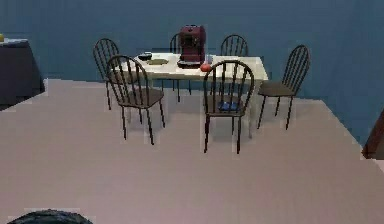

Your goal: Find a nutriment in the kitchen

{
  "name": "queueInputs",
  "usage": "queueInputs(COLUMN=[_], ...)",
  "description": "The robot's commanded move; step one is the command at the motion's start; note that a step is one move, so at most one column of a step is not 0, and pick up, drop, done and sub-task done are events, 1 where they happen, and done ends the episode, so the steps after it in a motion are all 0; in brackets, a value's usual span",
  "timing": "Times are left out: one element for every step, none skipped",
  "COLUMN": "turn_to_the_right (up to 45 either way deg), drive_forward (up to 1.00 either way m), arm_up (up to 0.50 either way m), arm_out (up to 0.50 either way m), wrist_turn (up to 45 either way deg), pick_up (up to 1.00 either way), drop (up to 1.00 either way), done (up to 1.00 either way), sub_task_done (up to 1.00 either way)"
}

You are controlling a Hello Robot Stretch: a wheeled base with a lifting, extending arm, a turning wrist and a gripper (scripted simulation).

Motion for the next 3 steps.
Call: queueInputs(turn_to_the_right=[-6.0,0.0,-3.0], drive_forward=[0.00,1.00,0.00], arm_up=[0.00,0.00,0.00], arm_out=[0.00,0.00,0.00], wrist_turn=[0.0,0.0,0.0], pick_up=[0.00,0.00,0.00], drop=[0.00,0.00,0.00], done=[0.00,0.00,0.00], sub_task_done=[0.00,0.00,0.00])
